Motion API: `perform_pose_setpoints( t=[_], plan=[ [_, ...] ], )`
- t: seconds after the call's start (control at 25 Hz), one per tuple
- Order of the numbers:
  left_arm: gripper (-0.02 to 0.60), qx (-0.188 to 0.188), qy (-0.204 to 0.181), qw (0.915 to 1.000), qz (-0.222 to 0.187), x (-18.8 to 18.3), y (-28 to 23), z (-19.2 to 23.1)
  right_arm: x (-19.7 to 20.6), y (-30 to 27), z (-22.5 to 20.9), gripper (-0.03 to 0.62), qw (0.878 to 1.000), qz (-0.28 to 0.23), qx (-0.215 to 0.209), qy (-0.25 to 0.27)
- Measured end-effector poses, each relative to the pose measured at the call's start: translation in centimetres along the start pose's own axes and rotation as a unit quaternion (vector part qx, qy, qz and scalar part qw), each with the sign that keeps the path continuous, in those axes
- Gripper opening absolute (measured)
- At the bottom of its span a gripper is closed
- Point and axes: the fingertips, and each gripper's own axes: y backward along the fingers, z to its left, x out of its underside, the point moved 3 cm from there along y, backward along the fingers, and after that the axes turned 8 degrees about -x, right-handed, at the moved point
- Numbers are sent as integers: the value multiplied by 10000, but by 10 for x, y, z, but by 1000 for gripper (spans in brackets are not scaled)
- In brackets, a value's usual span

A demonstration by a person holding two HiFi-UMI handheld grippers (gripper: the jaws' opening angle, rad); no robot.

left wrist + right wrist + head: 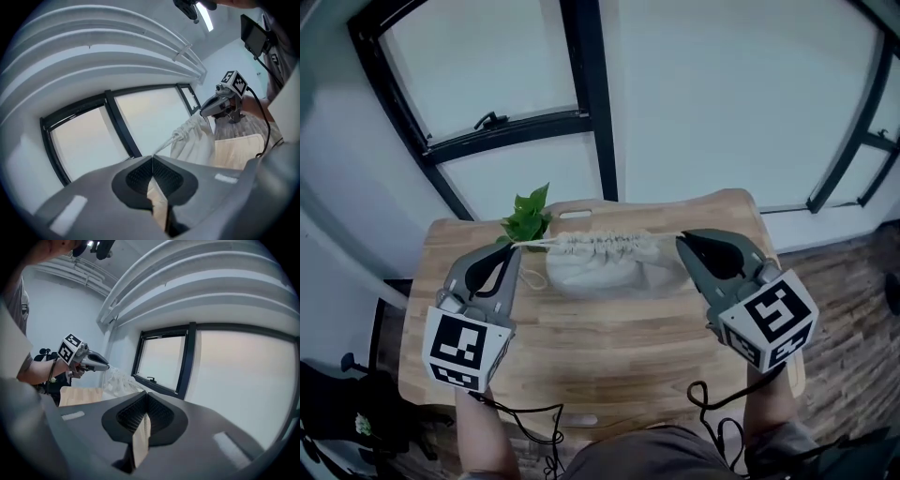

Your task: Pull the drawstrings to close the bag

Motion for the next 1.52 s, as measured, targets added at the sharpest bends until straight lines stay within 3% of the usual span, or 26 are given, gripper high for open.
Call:
perform_pose_setpoints(
  t=[0.28, 0.68, 1.52],
  plan=[
    [3, -156, -14, 9995, -279, -33, 14, 2, -32, 23, -4, 32, 9991, -304, 137, 261],
    [3, -40, 360, 9993, -113, -13, 12, -23, 6, 30, 7, 32, 9997, -221, 84, -45],
    [3, -35, 151, 9996, -230, -31, 26, -33, -6, 53, 7, 32, 9988, -305, 346, 137]
  ],
)
